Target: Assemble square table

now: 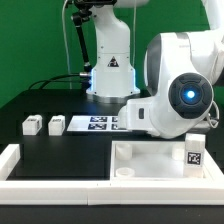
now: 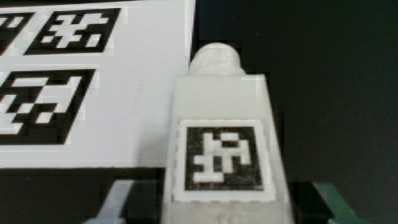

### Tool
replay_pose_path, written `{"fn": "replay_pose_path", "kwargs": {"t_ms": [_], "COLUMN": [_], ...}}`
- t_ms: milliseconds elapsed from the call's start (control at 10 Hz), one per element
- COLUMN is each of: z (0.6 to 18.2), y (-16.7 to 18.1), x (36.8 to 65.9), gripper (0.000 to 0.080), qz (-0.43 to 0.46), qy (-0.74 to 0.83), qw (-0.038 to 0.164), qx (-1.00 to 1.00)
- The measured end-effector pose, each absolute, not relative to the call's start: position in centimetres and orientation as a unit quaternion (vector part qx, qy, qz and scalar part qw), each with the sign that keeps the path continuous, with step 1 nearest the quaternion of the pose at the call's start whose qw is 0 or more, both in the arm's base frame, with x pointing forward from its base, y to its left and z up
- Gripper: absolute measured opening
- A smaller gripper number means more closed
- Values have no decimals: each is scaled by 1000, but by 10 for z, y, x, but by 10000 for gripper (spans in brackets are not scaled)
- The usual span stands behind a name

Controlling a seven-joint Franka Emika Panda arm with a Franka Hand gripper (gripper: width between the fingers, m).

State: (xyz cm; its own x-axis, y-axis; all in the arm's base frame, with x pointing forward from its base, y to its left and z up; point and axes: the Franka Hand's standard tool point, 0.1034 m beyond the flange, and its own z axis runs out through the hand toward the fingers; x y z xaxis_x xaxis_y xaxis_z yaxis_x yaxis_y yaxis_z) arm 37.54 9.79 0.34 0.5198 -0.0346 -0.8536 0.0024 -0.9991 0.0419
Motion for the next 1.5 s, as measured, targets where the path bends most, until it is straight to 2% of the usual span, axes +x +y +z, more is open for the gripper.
{"fn": "replay_pose_path", "kwargs": {"t_ms": [200, 300, 500, 600, 700, 1100, 1300, 1500], "z": [5, 22, 69, 88, 95, 93, 92, 105], "y": [96, 90, 72, 66, 63, 64, 51, 38], "x": [377, 383, 403, 403, 406, 417, 446, 482], "gripper": [290, 290, 291, 291, 291, 291, 291, 291], "qz": [-488, -494, -474, -477, -466, -323, -262, -183], "qy": [-11, -3, -4, -10, -14, -12, 5, 19], "qw": [18, 7, -18, -24, -27, -32, -40, -44], "qx": [872, 869, 880, 878, 884, 946, 964, 982]}}
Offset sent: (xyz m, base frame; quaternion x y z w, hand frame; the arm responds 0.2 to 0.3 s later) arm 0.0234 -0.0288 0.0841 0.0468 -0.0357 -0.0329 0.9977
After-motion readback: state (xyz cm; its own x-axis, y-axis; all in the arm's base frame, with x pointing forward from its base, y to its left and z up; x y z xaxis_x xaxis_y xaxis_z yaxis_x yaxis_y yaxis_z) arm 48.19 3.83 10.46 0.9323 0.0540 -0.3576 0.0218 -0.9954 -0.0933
